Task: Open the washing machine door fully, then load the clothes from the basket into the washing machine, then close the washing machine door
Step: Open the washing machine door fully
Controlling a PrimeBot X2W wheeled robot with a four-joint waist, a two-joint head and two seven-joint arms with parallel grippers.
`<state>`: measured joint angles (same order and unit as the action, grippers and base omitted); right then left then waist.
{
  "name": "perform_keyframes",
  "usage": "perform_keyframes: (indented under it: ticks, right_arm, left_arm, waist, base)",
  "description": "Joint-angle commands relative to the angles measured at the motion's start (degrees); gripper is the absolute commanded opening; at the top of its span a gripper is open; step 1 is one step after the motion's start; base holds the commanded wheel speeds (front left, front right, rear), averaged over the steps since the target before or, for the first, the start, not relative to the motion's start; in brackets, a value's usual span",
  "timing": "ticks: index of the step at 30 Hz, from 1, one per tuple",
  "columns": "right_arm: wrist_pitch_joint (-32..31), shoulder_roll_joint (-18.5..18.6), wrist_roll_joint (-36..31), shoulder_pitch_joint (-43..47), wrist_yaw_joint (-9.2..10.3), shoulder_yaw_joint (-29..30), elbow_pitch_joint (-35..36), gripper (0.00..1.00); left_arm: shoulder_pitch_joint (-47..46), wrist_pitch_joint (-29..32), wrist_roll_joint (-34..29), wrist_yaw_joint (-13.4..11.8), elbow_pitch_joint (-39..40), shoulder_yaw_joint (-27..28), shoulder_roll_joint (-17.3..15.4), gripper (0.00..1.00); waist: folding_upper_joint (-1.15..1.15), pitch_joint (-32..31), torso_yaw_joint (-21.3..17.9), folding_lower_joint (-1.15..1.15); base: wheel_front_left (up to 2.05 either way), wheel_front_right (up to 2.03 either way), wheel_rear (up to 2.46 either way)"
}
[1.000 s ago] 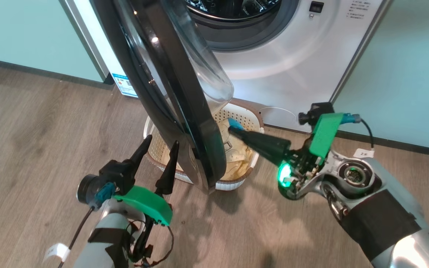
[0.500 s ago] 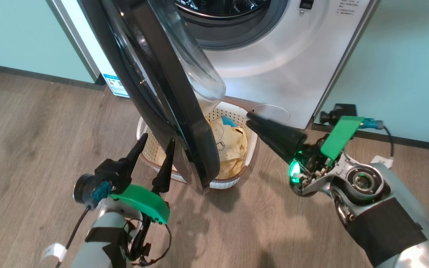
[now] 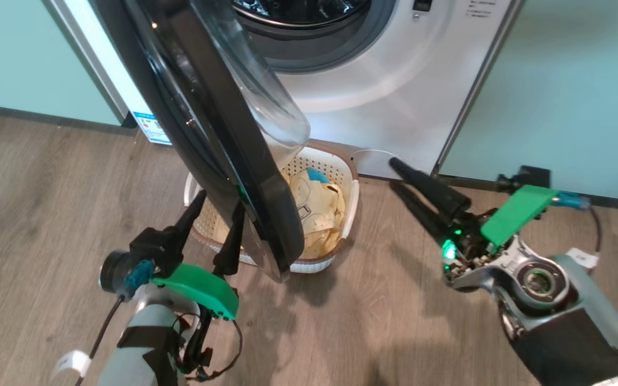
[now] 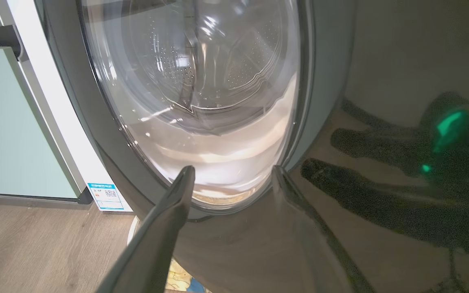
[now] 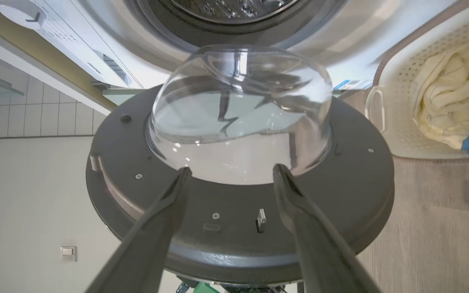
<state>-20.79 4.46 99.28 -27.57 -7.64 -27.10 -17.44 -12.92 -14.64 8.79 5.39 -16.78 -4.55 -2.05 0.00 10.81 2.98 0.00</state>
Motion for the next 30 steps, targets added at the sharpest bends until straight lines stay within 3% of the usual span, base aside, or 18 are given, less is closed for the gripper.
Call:
perform_keyframes:
  ticks: [1,8,19,24,27,30]
  right_arm:
    - [1.07,0.42,-1.52,-0.39,0.15,0.36,2.51,1.00]
    - [8.08,4.18,-8.82,2.11,0.15,3.49,5.00,1.00]
    - [27.03,11.14,-25.78,6.57,0.15,4.94,6.35,1.00]
    - [34.48,13.94,-37.89,8.42,0.15,5.42,5.16,1.00]
    - [35.62,13.57,-47.11,10.15,0.15,8.55,5.02,1.00]
    - [35.75,10.96,-57.37,13.02,0.15,14.37,7.44,1.00]
  left_arm:
    - [-0.93,-0.36,-0.60,0.06,2.09,2.23,-0.83,1.00]
    - [-0.65,-0.36,-1.01,0.20,2.26,2.98,-0.83,1.00]
    - [0.30,-0.36,-1.47,0.42,2.32,4.24,-0.83,1.00]
    - [1.10,-0.36,-1.57,0.47,2.39,4.85,-0.83,1.00]
    - [1.58,-0.36,-1.64,0.49,2.49,5.20,-0.83,1.00]
    - [2.01,-0.36,-1.78,0.53,2.58,5.59,-0.83,1.00]
  waist:
    - [0.00,-0.04,-0.36,0.00]
    - [0.00,0.00,-1.58,0.00]
    - [0.00,-0.93,-2.98,0.00]
    - [0.00,-1.71,-3.47,0.00]
    - [0.00,-2.07,-3.66,0.00]
    - [0.00,-2.32,-3.84,0.00]
  base:
    - [0.00,0.00,0.00]
    - [0.00,0.00,0.00]
    - [0.00,0.00,0.00]
    - [0.00,0.00,0.00]
    - [0.00,0.00,0.00]
    - [0.00,0.00,0.00]
